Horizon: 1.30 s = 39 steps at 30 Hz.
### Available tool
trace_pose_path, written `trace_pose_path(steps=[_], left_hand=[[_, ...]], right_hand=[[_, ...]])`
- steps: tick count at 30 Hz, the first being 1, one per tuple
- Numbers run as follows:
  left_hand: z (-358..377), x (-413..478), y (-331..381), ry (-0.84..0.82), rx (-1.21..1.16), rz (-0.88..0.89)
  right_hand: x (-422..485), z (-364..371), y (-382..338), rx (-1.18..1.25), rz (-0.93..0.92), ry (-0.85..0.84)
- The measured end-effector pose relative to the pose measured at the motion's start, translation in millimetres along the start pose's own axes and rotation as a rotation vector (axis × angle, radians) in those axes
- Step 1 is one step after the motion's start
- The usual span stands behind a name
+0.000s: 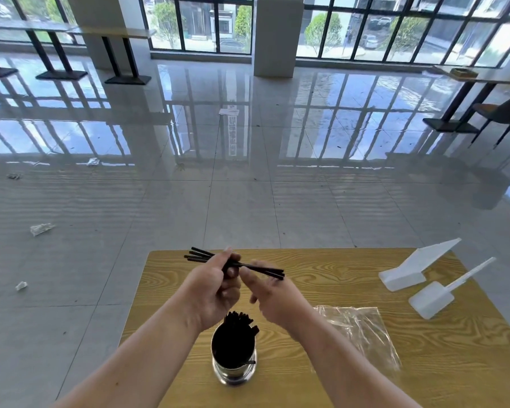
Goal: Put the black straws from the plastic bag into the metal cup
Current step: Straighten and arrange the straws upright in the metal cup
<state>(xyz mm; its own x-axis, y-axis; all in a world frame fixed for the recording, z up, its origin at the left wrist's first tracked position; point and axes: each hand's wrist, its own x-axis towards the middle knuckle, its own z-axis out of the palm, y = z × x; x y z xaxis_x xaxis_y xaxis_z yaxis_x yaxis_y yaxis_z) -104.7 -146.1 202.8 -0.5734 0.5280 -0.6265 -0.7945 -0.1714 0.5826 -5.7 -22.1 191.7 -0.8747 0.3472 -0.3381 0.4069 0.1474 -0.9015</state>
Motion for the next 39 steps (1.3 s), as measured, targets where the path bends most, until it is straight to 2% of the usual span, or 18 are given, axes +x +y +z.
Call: trace_pose_path(steps=[3, 6, 8, 11, 13, 15, 19, 25, 29, 31, 33, 36, 39], left_hand=[[4, -7, -6, -0.076, 0.125, -0.097], [5, -12, -8, -0.103, 0.229, -0.162], [3, -12, -8, -0.068, 0.376, -0.179], [-10, -6, -8, 0.078, 0.581, -0.107], [-25, 3, -9, 0.195, 0.670, 0.009], [-43, 12, -10, 0.277, 0.772, 0.113], [-72, 25, -18, 0.329, 1.030, 0.200], [-90, 29, -37, 0.288, 1.283, 0.175], [-91, 34, -45, 0.248, 1.420, 0.202], [-87, 37, -50, 0.197, 1.470, 0.176], [-85, 41, -56, 0.150, 1.550, 0.159], [-81, 45, -64, 0.102, 1.646, 0.189], [-78, 46, -69, 0.101, 1.671, 0.249]], right_hand=[[3, 2, -4, 0.136, -0.167, 0.101], [6, 2, -13, 0.012, -0.303, 0.199], [6, 0, -15, -0.065, -0.338, 0.230], [6, -10, -18, -0.037, -0.357, 0.282], [7, -19, -18, 0.008, -0.313, 0.276], [8, -25, -14, -0.021, -0.226, 0.199], [6, -15, 5, -0.155, -0.123, 0.068], [1, 18, 59, -0.351, -0.044, -0.120], [7, 11, 78, -0.260, -0.017, 0.016], [9, 6, 86, -0.357, -0.001, 0.063], [11, 7, 91, -0.414, 0.086, 0.024], [15, 17, 97, -0.318, 0.230, -0.115], [15, 26, 99, -0.235, 0.187, -0.131]])
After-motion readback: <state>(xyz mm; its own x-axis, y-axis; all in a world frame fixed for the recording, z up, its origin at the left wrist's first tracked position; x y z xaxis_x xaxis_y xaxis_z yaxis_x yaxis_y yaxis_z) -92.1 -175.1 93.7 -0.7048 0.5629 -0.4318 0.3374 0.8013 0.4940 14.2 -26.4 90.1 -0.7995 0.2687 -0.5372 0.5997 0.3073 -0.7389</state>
